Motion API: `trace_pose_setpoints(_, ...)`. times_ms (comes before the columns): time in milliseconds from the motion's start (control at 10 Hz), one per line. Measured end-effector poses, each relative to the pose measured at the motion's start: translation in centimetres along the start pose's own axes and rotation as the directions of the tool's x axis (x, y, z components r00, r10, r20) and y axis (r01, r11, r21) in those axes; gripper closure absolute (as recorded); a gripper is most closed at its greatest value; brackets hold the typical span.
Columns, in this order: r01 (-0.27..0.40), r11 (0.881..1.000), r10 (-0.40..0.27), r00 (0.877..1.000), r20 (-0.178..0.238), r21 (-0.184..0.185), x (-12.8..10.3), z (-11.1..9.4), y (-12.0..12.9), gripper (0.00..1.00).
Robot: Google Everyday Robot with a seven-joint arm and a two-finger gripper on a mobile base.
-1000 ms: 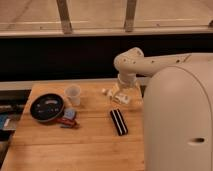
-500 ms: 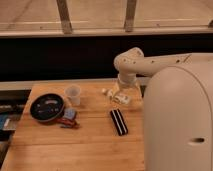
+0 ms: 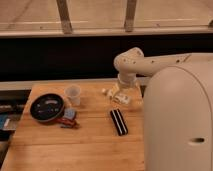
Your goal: Place the bottle in the ceramic bowl
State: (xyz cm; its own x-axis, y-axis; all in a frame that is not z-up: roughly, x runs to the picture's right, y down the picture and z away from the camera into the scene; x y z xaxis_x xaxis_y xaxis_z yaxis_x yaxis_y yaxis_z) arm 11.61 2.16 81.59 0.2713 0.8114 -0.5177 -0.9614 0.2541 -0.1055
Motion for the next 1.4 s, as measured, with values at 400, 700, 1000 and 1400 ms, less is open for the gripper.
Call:
trace_pose_setpoints(400, 0.000, 1.000, 0.000, 1.000, 0.000, 0.000, 0.0, 0.0, 0.0, 0.20)
trace_pose_setpoints(700, 0.000, 1.000, 0.000, 1.000, 0.000, 0.000, 0.0, 0.0, 0.0, 0.20)
trace_pose_setpoints(1000, 0.013, 1.000, -0.013, 1.000, 0.009, 0.010, -0.2, -0.2, 0.0, 0.20)
trace_pose_setpoints(1400, 0.341, 0.935, -0.341, 0.940, -0.021, 0.099, -3.4, -0.7, 0.9, 0.20)
